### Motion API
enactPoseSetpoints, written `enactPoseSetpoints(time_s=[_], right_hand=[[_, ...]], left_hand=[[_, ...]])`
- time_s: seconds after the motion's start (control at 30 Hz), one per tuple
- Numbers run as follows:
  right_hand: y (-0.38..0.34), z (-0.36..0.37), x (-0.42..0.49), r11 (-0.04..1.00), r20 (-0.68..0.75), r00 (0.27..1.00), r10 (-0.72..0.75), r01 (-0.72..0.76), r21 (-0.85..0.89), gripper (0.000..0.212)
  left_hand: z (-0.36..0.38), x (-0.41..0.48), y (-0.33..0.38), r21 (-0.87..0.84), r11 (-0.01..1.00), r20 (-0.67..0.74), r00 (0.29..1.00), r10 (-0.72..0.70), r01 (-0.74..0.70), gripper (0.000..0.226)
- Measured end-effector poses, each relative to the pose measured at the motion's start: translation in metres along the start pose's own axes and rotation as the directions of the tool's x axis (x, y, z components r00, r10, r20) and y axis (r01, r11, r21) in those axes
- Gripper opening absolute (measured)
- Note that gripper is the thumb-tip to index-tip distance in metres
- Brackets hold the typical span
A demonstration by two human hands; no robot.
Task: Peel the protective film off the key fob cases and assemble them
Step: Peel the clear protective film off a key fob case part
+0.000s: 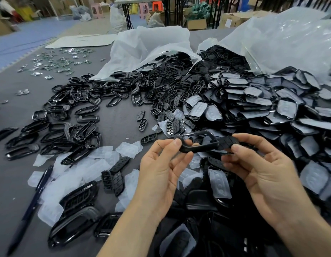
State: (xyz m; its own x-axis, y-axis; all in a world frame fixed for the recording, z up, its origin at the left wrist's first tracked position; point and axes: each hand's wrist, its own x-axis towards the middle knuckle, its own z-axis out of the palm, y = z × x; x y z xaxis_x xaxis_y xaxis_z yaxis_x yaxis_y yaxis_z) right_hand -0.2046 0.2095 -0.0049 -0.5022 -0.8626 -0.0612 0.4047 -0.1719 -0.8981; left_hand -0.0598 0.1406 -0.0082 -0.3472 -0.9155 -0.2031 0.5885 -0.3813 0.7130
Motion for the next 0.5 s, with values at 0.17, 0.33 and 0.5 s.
enactPoseSetpoints(time_s=[0.17, 0.33, 0.5], right_hand=[[0.0009, -0.0032, -0.0009, 0.995, 0.046, 0.999, -0.025, 0.029, -0.097, 0.023], [0.0027, 0.0019, -0.0043, 0.959, 0.105, 0.994, -0.031, 0.059, -0.278, 0.023], [0.0046, 0.0029, -0.0049, 0.932, 0.168, 0.986, -0.006, 0.066, -0.356, 0.013]], left_hand=[[0.0004, -0.0024, -0.0013, 0.139, 0.989, 0.034, 0.999, 0.041, -0.045, 0.012], [0.0005, -0.0050, -0.0051, 0.445, 0.873, 0.112, 0.979, 0.168, -0.201, 0.016], [0.0013, -0.0059, -0.0069, 0.517, 0.806, 0.142, 0.958, 0.250, -0.287, 0.012]])
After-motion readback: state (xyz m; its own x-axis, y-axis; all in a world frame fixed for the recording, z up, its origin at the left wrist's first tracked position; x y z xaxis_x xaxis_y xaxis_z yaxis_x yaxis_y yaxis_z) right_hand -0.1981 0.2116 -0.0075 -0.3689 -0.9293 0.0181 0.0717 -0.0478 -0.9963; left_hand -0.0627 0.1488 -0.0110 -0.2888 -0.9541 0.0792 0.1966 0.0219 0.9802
